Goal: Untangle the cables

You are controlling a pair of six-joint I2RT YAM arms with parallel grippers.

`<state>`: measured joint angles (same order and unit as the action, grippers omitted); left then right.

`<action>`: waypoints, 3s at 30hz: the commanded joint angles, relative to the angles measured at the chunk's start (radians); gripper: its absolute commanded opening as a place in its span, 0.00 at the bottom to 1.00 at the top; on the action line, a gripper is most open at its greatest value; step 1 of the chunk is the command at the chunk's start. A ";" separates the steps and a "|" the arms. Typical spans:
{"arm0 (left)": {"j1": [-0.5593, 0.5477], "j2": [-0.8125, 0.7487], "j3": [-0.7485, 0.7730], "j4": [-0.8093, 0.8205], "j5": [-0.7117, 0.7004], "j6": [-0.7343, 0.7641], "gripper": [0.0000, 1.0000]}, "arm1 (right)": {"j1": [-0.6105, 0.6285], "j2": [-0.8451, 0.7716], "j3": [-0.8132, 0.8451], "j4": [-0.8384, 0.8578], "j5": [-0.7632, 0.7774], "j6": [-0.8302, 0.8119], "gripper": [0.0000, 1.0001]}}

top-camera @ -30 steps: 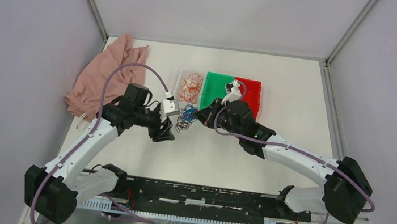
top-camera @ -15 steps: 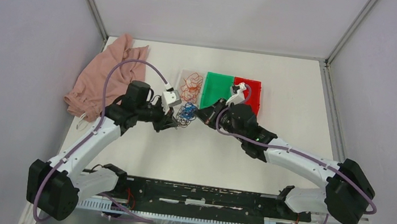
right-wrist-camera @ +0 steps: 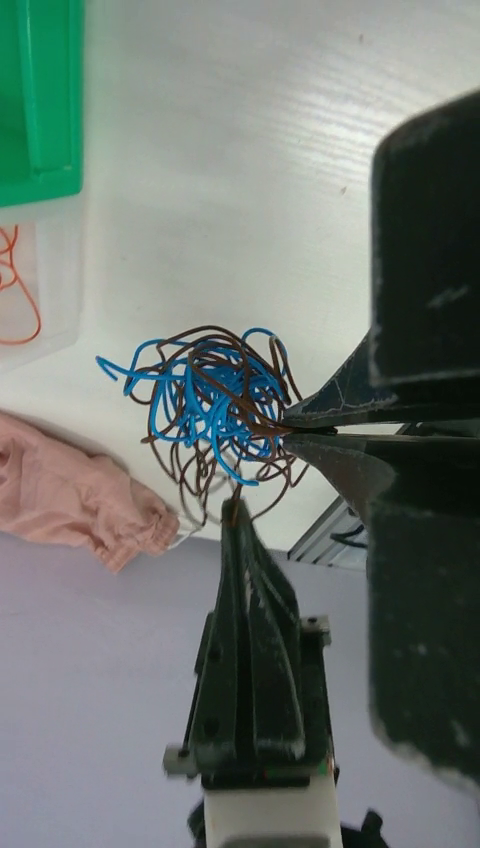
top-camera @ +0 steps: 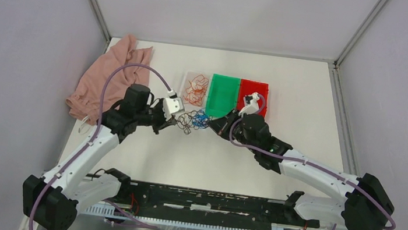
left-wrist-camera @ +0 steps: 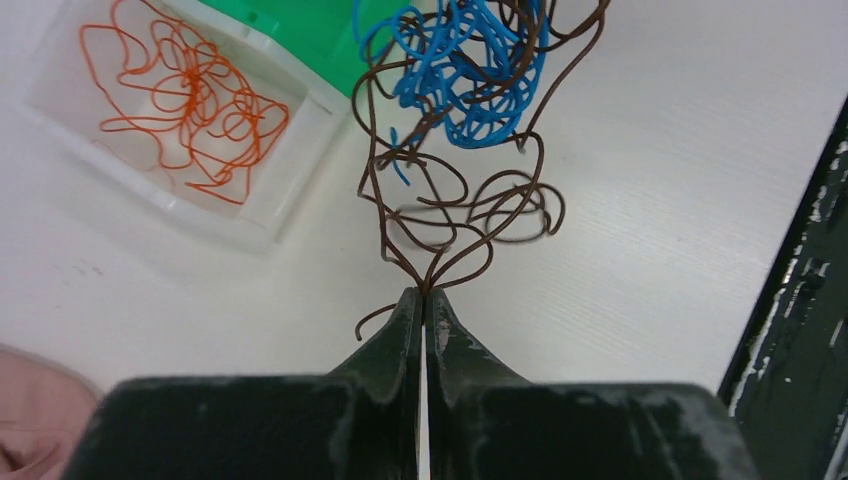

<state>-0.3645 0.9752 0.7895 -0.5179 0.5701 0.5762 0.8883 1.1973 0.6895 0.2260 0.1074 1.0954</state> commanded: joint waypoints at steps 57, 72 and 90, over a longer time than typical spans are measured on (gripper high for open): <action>0.000 -0.138 0.346 0.107 0.104 0.344 0.03 | 0.003 0.129 0.424 -0.112 -0.295 -0.679 0.74; -0.001 -0.147 0.341 0.107 0.110 0.341 0.03 | 0.000 0.183 0.354 -0.100 -0.230 -0.809 0.72; 0.000 -0.160 0.313 0.107 0.108 0.334 0.03 | 0.001 0.214 0.363 0.006 -0.206 -1.001 0.18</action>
<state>-0.3664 0.8349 1.1072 -0.4393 0.6575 0.8883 0.8886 1.4689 1.0500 0.1440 -0.1310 0.0986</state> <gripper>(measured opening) 0.045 0.312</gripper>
